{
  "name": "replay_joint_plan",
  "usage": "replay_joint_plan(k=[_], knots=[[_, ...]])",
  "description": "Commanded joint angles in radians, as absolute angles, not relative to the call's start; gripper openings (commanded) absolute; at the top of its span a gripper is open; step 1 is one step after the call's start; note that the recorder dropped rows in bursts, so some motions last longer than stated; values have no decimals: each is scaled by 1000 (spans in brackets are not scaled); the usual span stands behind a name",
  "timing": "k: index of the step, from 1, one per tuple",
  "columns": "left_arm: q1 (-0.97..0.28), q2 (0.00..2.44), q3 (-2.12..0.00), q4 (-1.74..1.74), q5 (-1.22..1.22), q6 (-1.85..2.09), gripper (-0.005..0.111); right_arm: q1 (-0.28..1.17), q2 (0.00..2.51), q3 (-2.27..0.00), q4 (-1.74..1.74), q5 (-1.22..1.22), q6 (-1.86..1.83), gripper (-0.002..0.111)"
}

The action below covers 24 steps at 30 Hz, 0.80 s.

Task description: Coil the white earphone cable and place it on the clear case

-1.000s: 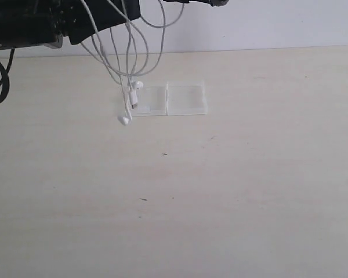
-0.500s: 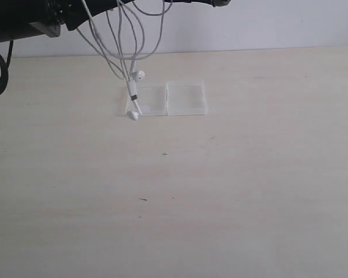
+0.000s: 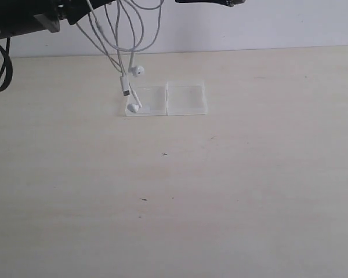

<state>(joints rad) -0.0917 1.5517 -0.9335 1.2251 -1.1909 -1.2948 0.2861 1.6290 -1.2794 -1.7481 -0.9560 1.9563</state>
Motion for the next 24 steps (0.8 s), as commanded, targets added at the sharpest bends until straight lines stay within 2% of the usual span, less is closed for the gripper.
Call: replay_joint_plan(k=[1, 8, 10, 13, 18, 19, 24], knots=[[-90, 1547, -935, 1187, -1157, -1274, 0, 277, 1623, -1281, -1744, -1006, 1961, 79], [-90, 1554, -935, 1164, -1084, -1208, 0, 271, 1623, -1281, -1744, -1012, 1948, 78], [-90, 1564, -937, 1144, -1064, -1185, 0, 271, 1623, -1270, -1744, -1005, 1928, 74], [-90, 1607, -967, 1139, -1035, -1182, 0, 271, 1623, -1230, -1744, -964, 1887, 55], [-90, 1706, -1058, 1137, -1033, -1185, 0, 271, 1623, -1146, -1744, -874, 1784, 5], [-90, 1727, -1077, 1137, -1033, -1185, 0, 271, 1623, -1133, -1744, -852, 1774, 0], [-90, 1821, -1167, 1137, -1033, -1185, 0, 271, 1623, -1090, -1744, -780, 1724, 0]])
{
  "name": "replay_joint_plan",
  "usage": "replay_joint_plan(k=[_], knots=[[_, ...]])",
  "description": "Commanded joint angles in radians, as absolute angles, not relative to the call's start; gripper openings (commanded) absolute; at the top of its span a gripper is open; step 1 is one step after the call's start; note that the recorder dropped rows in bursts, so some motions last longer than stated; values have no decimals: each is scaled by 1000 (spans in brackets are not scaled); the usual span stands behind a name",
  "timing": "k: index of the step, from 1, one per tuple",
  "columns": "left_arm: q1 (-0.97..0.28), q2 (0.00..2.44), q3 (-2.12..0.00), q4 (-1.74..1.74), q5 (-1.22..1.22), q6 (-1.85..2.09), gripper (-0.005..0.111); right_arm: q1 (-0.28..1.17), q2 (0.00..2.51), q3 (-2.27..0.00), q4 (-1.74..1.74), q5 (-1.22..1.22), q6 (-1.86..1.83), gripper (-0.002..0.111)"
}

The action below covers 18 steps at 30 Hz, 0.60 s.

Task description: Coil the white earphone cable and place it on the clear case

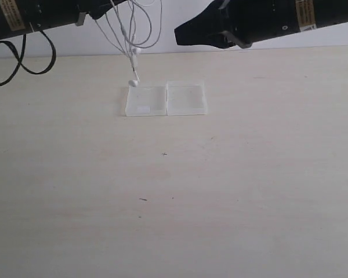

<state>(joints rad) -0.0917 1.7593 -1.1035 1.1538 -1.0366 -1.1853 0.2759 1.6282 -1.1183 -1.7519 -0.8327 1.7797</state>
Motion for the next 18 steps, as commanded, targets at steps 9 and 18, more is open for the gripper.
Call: replay_joint_plan(k=[9, 18], knots=[[-90, 1998, -1362, 1137, -1022, -1185, 0, 271, 1623, -1011, -1744, -735, 1587, 0], [-90, 2153, -1520, 1137, -969, -1199, 0, 273, 1617, -949, -1675, -583, 1491, 0]])
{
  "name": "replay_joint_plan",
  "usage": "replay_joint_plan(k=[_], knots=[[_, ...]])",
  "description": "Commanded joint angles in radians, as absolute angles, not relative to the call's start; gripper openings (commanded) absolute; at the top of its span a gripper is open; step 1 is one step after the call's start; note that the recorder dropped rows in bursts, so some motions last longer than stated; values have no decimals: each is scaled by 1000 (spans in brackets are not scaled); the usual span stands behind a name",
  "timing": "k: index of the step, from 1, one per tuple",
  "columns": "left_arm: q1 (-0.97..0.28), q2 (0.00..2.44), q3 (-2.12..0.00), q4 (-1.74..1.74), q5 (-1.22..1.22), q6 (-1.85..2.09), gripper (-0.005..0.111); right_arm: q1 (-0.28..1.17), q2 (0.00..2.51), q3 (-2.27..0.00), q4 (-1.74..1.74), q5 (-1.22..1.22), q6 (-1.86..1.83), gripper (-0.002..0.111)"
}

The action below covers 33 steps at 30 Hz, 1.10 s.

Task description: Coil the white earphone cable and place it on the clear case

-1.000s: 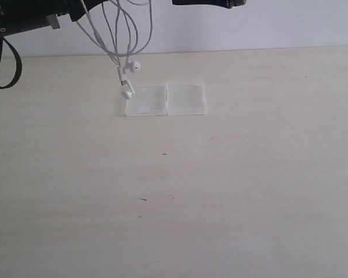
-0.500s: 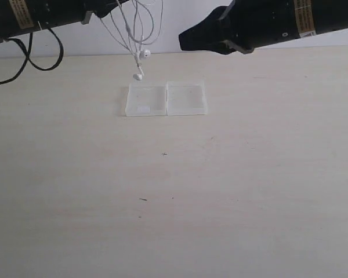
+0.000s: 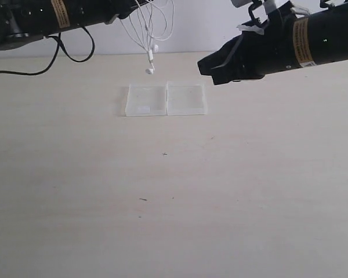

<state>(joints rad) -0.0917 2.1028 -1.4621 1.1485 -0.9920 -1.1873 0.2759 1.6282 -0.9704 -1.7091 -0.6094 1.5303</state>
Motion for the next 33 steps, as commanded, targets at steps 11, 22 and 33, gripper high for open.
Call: replay_joint_plan(k=[11, 22, 33], knots=[[-90, 2282, -1641, 1139, -965, -1229, 0, 273, 1617, -934, -1673, -588, 1474, 0], [-90, 2365, -1643, 1136, -939, -1211, 0, 273, 1617, -934, -1666, -592, 1474, 0], [-90, 2419, -1643, 1114, -910, -1182, 0, 273, 1617, -934, -1658, -607, 1468, 0]])
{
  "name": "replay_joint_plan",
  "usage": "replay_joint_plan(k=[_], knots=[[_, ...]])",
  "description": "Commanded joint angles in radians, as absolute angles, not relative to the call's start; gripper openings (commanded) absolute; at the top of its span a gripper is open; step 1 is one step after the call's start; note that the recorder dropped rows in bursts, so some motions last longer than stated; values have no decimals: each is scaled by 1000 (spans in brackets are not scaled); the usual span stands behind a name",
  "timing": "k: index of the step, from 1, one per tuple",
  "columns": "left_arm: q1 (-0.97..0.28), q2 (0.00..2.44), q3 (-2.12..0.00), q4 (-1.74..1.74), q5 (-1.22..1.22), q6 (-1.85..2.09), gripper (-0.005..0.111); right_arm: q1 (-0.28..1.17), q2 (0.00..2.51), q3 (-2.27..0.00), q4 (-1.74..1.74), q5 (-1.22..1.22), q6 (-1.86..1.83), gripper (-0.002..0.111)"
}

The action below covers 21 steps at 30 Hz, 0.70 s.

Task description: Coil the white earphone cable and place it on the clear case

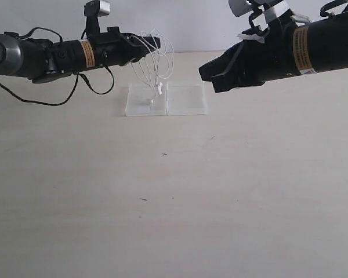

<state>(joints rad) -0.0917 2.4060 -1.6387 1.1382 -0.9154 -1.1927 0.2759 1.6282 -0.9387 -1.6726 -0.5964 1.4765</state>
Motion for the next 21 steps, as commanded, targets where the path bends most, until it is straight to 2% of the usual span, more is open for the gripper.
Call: replay_joint_plan(k=[1, 21], knots=[[-90, 2422, -1643, 1113, -902, -1182, 0, 273, 1617, -934, -1654, -610, 1466, 0], [-92, 2476, -1643, 1236, -787, -1210, 0, 273, 1617, -934, -1651, -627, 1463, 0]])
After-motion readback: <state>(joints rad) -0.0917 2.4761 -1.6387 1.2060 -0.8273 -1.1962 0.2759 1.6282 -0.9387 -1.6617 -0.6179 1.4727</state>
